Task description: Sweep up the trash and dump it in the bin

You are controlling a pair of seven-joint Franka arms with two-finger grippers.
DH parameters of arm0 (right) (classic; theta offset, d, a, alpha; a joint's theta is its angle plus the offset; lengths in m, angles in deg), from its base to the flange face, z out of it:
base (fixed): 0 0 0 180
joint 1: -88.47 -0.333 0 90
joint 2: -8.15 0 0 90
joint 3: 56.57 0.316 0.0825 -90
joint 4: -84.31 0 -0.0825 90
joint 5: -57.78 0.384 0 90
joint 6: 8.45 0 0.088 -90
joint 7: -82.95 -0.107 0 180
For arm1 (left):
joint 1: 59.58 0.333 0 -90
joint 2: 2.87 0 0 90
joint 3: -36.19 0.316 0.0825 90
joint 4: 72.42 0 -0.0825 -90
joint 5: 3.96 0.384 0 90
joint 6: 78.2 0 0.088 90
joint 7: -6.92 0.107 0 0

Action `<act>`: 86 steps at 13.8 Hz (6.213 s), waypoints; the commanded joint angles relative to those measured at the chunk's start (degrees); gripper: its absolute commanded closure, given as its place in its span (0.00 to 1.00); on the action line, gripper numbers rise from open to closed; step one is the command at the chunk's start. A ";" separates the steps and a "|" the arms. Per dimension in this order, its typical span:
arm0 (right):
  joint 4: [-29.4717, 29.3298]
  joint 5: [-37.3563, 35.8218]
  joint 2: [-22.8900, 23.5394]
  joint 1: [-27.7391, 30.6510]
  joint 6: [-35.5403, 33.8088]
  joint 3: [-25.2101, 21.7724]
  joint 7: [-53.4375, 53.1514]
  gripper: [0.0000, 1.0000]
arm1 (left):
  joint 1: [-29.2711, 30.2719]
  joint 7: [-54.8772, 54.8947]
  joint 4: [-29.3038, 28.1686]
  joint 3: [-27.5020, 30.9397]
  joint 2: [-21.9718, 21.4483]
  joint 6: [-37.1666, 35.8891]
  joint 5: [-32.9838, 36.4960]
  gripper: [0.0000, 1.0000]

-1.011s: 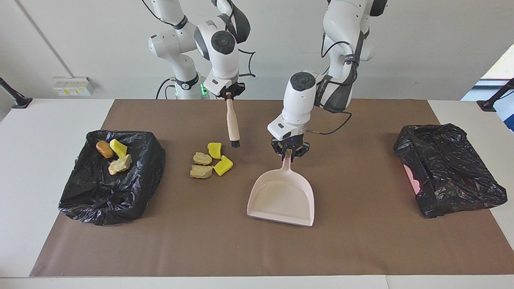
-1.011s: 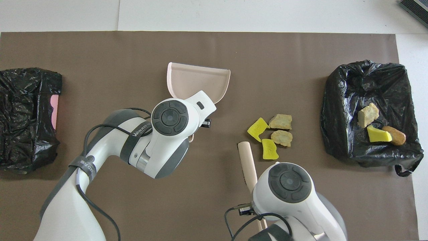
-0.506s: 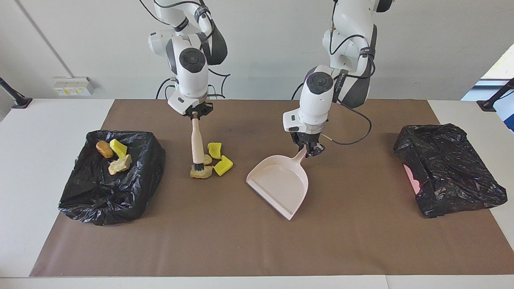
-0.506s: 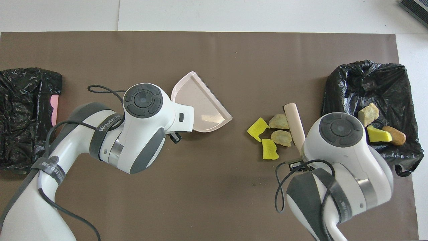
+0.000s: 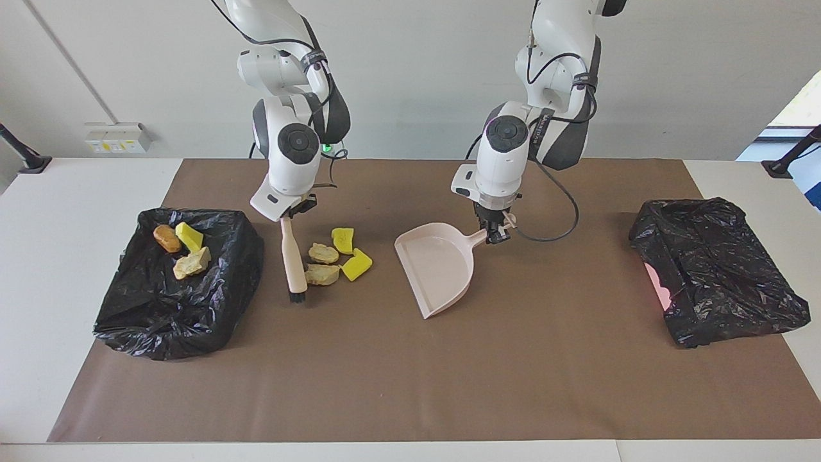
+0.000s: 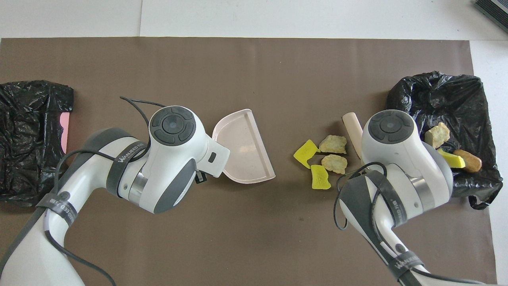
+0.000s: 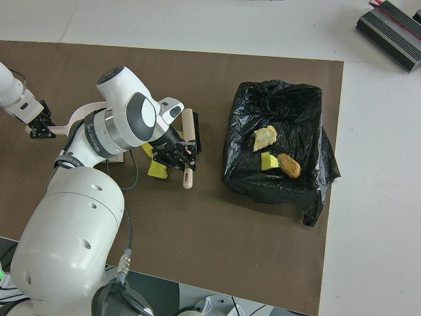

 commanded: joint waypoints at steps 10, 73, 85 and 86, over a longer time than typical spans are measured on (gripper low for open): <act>-1.58 27.17 6.58 -8.27 3.86 1.17 0.36 1.00 | -4.79 1.36 -11.79 0.19 -5.67 7.06 0.44 1.00; 15.64 39.33 -7.04 -34.46 12.03 2.49 -36.47 0.52 | 48.10 49.43 9.64 1.95 -12.72 -13.77 -1.85 1.00; -2.80 20.80 -4.23 -12.25 11.68 1.96 -26.65 0.00 | 56.47 53.13 20.03 1.95 -0.22 -0.58 27.93 1.00; -4.12 17.56 -4.14 -10.14 11.68 1.96 -24.10 0.00 | 56.90 52.86 19.33 2.03 -0.13 0.03 28.38 1.00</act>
